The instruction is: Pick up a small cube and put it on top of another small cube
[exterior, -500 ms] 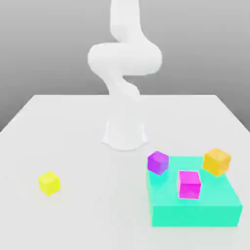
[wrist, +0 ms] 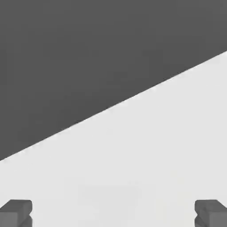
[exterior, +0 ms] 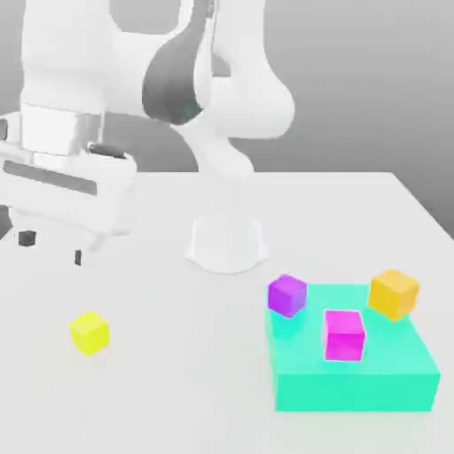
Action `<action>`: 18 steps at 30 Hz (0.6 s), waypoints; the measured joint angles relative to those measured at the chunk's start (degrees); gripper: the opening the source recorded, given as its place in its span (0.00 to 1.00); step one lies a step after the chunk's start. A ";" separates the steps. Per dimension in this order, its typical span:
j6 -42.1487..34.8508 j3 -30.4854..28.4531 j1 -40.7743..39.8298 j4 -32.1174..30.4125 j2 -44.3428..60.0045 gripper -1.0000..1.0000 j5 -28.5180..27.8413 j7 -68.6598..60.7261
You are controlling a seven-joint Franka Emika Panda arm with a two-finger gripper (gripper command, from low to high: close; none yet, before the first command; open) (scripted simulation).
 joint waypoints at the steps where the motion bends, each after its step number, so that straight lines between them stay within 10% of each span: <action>1: 1.45 -1.03 -0.64 -1.34 2.09 0.50 0.75 -0.47; 12: 18.66 8.14 -13.03 -4.31 25.20 0.50 19.77 -13.99; 13: 19.56 9.02 -13.85 -4.09 26.29 0.00 20.09 -14.28; 18: 19.54 9.03 -13.86 -4.09 26.29 0.00 19.95 -14.15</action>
